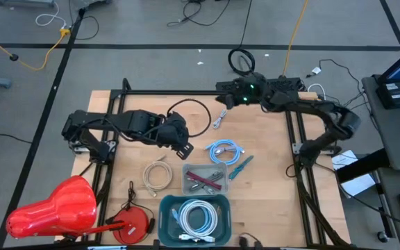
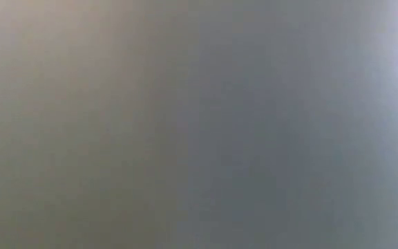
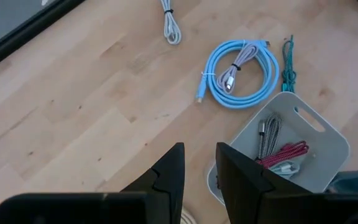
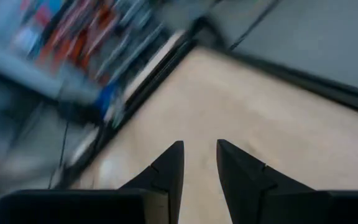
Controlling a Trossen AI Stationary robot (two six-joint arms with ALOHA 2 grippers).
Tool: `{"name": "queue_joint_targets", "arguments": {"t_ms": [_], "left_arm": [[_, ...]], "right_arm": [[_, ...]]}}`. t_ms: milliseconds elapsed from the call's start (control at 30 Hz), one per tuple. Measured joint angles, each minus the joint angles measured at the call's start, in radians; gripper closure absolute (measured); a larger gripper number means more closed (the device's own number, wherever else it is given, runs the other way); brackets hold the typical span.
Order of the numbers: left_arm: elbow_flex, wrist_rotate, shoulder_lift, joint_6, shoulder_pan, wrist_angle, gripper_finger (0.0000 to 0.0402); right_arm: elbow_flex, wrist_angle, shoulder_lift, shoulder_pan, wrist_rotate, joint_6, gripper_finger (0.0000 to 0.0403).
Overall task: Pick & Place USB Port
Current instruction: Put the white charger cable into the gray bin
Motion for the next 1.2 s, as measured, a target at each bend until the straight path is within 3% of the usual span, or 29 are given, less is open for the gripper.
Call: {"name": "queue_joint_targets", "arguments": {"t_ms": [100,200,300,400,600,933,1067,1200], "left_arm": [[0.0,0.0,0.0,-0.011,-0.012,-0.007,0.0309],[0.0,0.0,0.0,-0.018,-0.028,-0.024,0.0309],[0.0,0.001,0.0,-0.041,-0.044,-0.045,0.0309],[0.0,-0.004,0.0,-0.069,-0.062,-0.065,0.0309],[0.0,-0.018,0.0,-0.102,-0.091,-0.091,0.0309],[0.0,-0.041,0.0,-0.127,-0.106,-0.109,0.0309],[0.0,-0.042,0.0,-0.145,-0.116,-0.106,0.0309],[0.0,-0.045,0.0,-0.157,-0.124,-0.103,0.0309]], "right_arm": [[0.133,-0.18,0.074,0.005,-0.148,-0.246,0.0316],[0.263,-0.485,0.129,0.033,-0.163,-0.576,0.0316],[0.349,-0.757,0.169,0.069,-0.04,-0.894,0.0316],[0.377,-0.876,0.2,0.101,0.127,-1.073,0.0316],[0.378,-0.93,0.231,0.15,0.397,-1.144,0.0291],[0.377,-0.94,0.236,0.222,0.461,-1.367,0.0258],[0.36,-0.921,0.236,0.225,0.48,-1.358,0.0264],[0.35,-0.921,0.236,0.231,0.48,-1.246,0.0268]]}}
